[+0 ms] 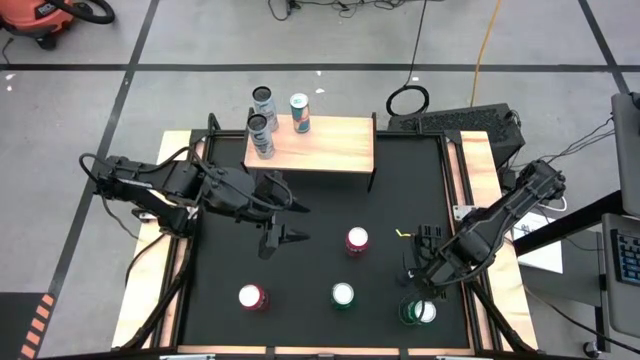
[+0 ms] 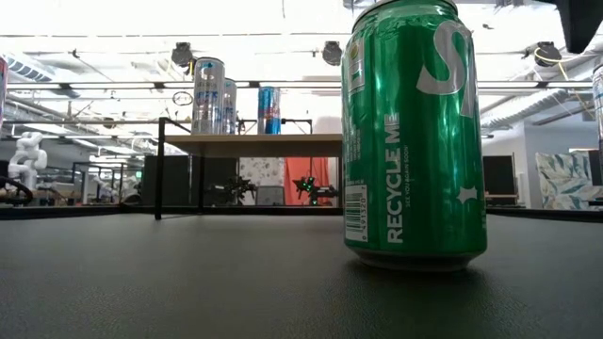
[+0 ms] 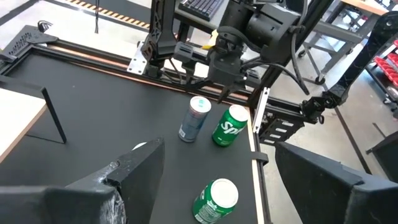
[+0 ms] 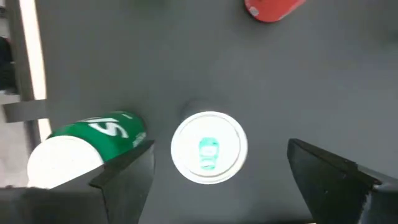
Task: Place canned beverage on shelf
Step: Put the blue soda can, aligned with the other blue soda can on the shelf
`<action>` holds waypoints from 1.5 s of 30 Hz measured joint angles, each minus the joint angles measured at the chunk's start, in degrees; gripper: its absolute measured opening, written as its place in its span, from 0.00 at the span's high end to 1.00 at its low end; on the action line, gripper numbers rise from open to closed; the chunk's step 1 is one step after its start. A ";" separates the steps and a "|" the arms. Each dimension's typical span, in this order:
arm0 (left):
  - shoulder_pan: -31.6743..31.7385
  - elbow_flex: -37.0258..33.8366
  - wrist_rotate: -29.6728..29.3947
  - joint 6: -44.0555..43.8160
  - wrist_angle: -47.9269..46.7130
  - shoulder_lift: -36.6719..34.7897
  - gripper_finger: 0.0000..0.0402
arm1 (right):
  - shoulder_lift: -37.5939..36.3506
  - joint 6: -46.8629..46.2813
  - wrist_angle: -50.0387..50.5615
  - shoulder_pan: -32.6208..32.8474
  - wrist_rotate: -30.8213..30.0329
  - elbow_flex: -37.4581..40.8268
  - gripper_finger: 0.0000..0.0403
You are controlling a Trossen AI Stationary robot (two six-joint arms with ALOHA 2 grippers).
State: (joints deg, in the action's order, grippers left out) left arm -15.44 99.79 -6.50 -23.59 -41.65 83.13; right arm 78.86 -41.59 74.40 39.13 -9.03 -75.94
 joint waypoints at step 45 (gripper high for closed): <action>-0.50 0.00 0.00 -1.48 0.06 0.00 0.23 | -2.02 -0.69 -15.99 -0.09 4.65 14.16 0.24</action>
State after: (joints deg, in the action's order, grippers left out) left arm -15.94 99.79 -6.50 -25.07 -41.58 83.13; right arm 76.84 -42.28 58.41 39.05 -4.38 -61.78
